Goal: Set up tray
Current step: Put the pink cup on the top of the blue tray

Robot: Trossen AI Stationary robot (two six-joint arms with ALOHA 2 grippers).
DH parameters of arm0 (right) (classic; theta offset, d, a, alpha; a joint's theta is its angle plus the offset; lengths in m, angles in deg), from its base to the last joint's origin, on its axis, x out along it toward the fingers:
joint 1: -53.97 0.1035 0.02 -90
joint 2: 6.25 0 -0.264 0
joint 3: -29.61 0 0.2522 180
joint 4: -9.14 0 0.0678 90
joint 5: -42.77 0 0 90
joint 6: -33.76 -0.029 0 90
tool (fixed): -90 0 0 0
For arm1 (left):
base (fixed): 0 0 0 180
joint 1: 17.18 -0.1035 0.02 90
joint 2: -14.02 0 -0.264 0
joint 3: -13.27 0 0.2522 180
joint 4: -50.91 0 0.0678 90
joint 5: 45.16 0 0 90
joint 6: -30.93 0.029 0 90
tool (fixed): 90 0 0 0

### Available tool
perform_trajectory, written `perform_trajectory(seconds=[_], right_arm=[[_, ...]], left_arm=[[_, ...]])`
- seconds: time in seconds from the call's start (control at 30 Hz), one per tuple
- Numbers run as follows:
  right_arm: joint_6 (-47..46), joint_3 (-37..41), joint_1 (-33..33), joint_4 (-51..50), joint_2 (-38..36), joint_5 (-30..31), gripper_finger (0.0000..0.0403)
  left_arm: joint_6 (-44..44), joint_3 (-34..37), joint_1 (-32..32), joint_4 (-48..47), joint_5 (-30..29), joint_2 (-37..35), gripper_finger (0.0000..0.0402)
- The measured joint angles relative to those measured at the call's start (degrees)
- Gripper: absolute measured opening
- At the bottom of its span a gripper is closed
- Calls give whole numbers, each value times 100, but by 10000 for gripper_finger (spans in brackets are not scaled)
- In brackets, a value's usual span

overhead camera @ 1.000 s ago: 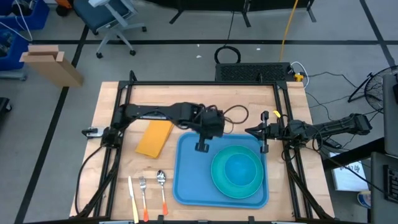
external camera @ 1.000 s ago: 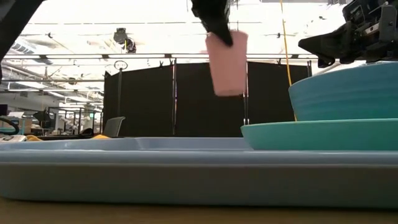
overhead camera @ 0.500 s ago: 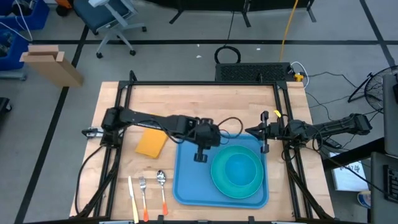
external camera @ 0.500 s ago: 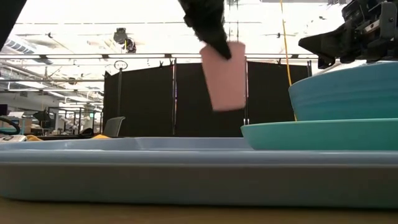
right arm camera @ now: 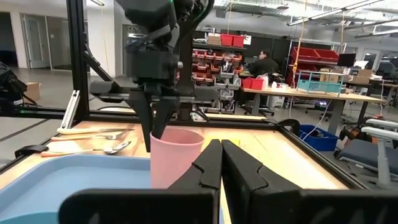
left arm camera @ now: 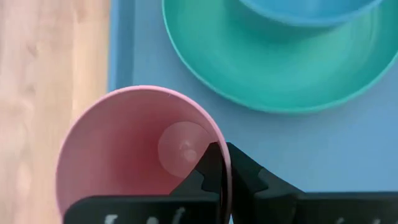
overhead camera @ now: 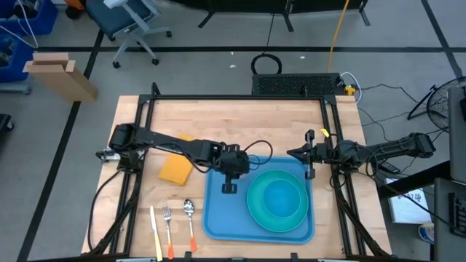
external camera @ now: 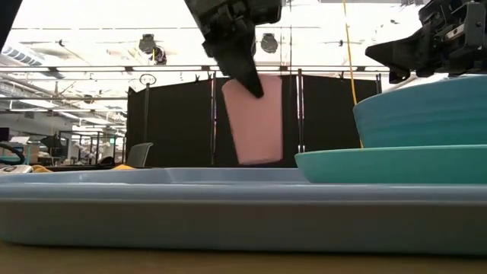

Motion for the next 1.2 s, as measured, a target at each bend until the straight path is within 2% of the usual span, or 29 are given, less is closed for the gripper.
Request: perform_trajectory(seconds=[0.33, 0.53, 0.8, 1.2], right_arm=[[48, 0, 0, 17, 0, 2, 0], [52, 0, 0, 4, 0, 7, 0], [109, 0, 0, 35, 0, 7, 0], [118, 2, 0, -26, 0, 10, 0]], left_arm=[[-656, 2, 33, 37, -110, 361, 3], [-609, -10, 39, 74, -127, 419, 3], [-343, -472, 55, -334, -22, 493, 3], [-152, -514, 117, -320, -164, 863, 2]])
